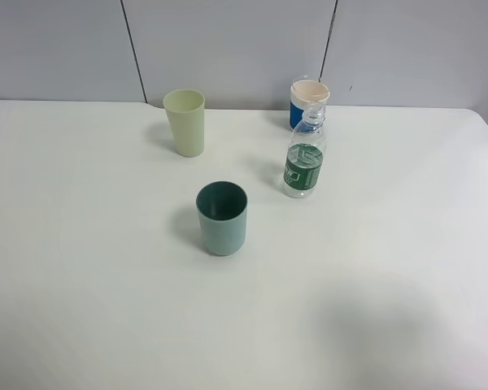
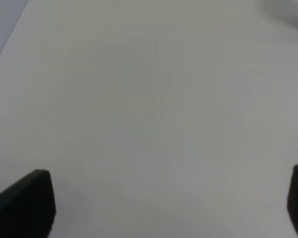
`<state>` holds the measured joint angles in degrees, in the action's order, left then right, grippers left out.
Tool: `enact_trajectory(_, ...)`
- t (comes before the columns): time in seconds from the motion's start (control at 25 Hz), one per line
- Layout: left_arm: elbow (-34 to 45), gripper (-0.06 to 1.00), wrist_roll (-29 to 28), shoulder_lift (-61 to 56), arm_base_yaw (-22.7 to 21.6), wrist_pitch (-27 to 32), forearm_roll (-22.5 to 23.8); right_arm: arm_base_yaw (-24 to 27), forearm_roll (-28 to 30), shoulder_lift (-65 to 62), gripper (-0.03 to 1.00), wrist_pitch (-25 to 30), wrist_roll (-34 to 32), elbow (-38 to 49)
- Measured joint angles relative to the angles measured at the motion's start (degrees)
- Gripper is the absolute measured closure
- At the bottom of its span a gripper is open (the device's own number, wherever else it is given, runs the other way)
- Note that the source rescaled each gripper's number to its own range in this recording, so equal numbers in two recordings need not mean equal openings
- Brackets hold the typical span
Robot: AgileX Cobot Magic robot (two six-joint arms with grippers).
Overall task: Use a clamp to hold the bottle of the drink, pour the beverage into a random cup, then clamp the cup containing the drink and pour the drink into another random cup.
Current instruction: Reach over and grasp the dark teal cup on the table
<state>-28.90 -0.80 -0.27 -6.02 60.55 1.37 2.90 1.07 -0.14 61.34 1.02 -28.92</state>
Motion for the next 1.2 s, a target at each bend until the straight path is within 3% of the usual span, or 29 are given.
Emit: enact_trajectory(1.2, 0.0, 0.14, -0.1, 0.0, 0.0, 0.0, 0.5, 0.0, 0.0, 0.0, 0.27, 0.0, 0.0, 0.0)
